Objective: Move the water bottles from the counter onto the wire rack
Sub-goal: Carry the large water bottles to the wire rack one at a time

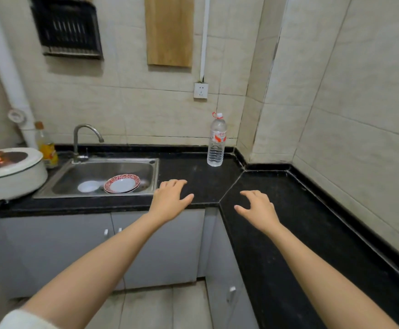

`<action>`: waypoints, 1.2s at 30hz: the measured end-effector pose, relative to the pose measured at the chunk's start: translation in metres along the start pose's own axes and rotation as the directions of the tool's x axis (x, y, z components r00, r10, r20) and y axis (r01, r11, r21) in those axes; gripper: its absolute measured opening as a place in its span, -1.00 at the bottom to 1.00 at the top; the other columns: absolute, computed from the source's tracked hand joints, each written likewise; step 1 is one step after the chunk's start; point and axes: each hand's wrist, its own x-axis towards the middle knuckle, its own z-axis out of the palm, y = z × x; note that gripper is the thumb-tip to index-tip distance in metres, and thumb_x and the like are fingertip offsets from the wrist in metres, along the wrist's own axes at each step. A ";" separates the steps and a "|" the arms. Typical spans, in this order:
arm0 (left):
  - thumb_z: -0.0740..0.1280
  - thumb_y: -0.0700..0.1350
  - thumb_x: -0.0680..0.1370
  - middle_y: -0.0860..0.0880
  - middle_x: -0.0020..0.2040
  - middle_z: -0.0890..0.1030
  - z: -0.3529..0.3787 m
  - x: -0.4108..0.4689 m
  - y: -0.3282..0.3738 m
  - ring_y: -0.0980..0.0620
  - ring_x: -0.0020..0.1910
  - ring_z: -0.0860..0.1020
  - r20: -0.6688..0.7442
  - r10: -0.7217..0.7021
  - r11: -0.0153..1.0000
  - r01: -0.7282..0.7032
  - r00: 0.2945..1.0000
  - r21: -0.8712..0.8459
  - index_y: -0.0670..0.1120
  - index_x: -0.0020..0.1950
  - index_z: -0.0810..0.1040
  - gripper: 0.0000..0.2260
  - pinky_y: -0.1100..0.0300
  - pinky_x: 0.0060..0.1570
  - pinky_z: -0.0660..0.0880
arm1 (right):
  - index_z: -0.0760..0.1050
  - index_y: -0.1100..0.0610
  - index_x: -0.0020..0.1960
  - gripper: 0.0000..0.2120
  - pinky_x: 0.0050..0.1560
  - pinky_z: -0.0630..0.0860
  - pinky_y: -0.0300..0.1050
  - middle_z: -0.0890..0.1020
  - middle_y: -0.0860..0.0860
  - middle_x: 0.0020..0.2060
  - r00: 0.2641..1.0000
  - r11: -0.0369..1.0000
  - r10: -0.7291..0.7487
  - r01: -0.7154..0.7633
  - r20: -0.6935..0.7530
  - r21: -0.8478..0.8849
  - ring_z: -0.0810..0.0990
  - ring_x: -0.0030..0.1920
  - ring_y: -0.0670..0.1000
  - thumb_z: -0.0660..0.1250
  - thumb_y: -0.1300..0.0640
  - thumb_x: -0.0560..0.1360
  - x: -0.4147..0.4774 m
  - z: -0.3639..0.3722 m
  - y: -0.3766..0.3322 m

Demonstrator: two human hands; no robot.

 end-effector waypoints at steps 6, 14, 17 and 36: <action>0.21 0.07 0.56 -0.07 0.40 0.37 0.034 0.082 -0.026 -0.11 0.38 0.29 0.048 -0.100 0.995 0.100 0.994 0.013 -0.06 0.41 0.31 -0.54 0.03 0.34 0.24 | 0.30 0.06 0.39 -0.50 0.32 0.30 0.05 0.37 0.06 0.36 0.997 0.999 0.000 -0.003 0.078 0.044 0.29 0.38 0.09 0.28 -0.04 0.50 0.099 0.030 0.015; 0.20 0.08 0.56 -0.07 0.42 0.34 0.088 0.216 -0.068 -0.12 0.40 0.26 0.141 -0.117 0.992 0.123 0.983 -0.035 -0.05 0.43 0.27 -0.53 -0.02 0.34 0.26 | 0.33 0.08 0.38 -0.50 0.32 0.32 0.06 0.40 0.10 0.33 0.995 0.992 0.086 -0.091 0.060 0.087 0.32 0.35 0.13 0.31 -0.02 0.49 0.230 0.067 0.036; 0.19 0.09 0.57 -0.08 0.43 0.33 0.104 0.283 -0.083 -0.11 0.41 0.26 0.187 -0.082 0.993 0.097 0.979 -0.073 -0.05 0.44 0.26 -0.52 -0.03 0.33 0.26 | 0.33 0.08 0.38 -0.49 0.32 0.32 0.08 0.41 0.10 0.33 0.989 0.986 0.147 -0.149 0.036 0.077 0.32 0.35 0.13 0.31 -0.02 0.48 0.285 0.076 0.038; 0.30 0.07 0.51 -0.11 0.46 0.27 0.218 0.512 -0.117 -0.12 0.43 0.25 0.471 -0.009 0.940 0.168 0.882 -0.296 -0.07 0.50 0.08 -0.34 -0.04 0.38 0.27 | 0.26 0.09 0.42 -0.43 0.31 0.32 -0.05 0.38 0.15 0.36 0.871 0.737 0.475 -0.471 0.123 0.484 0.37 0.35 0.10 0.35 0.01 0.48 0.510 0.121 0.076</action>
